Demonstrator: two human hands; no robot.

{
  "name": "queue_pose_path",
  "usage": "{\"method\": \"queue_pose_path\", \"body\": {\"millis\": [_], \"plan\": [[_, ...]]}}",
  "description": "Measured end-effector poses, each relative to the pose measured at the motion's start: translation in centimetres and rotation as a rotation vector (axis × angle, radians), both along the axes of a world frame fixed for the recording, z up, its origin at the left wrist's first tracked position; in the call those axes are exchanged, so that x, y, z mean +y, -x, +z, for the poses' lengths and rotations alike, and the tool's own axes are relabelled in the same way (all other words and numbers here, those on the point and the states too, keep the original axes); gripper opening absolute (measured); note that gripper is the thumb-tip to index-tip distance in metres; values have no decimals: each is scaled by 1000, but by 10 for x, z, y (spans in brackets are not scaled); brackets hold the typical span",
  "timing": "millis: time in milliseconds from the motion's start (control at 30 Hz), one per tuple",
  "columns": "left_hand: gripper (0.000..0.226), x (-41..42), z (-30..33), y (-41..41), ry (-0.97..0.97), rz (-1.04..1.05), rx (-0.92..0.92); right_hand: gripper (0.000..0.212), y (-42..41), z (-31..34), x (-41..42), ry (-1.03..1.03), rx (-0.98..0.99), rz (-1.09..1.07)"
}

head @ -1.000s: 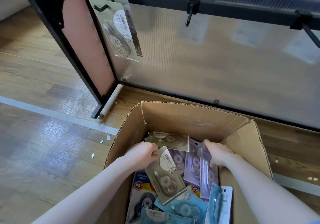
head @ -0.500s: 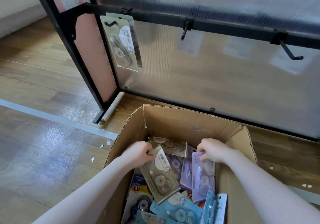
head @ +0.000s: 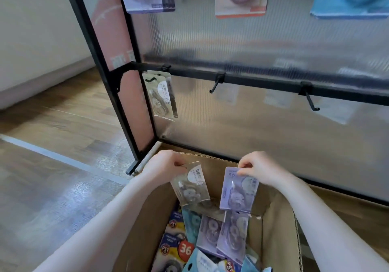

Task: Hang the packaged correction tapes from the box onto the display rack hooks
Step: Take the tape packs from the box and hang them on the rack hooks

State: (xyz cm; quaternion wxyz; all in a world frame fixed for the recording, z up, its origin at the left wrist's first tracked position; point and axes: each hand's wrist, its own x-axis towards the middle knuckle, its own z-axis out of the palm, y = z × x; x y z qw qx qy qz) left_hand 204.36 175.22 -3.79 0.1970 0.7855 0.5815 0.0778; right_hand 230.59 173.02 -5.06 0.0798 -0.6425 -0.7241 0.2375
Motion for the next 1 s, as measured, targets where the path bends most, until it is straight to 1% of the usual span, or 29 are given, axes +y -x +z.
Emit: {"method": "queue_pose_path", "body": {"millis": [67,200,267,367,433,533,667,833,1000], "plan": [[14,0,18,-1,-56,13,22,33,4,16,2,-76,46,-10],[9,-4,56,1,-142,34,44,22,14,46,-1,-237,132,-22],[10,-5,74,4,-182,52,64,17,19,59,-5,-311,141,-29],[10,1,97,11,-247,62,47,15,28,75,-7,-395,179,-53],[3,6,108,16,-272,53,26,14,35,82,-6,-426,178,-61],[9,14,116,24,-337,19,1,13,45,89,-5,-511,169,-80],[7,25,125,39,-394,-8,-74,12,59,94,-4,-580,153,-110],[11,53,141,58,-434,-45,-81,12,76,108,7,-668,109,-179],[6,82,152,73,-478,-66,-133,11,88,131,26,-727,111,-225]]}}
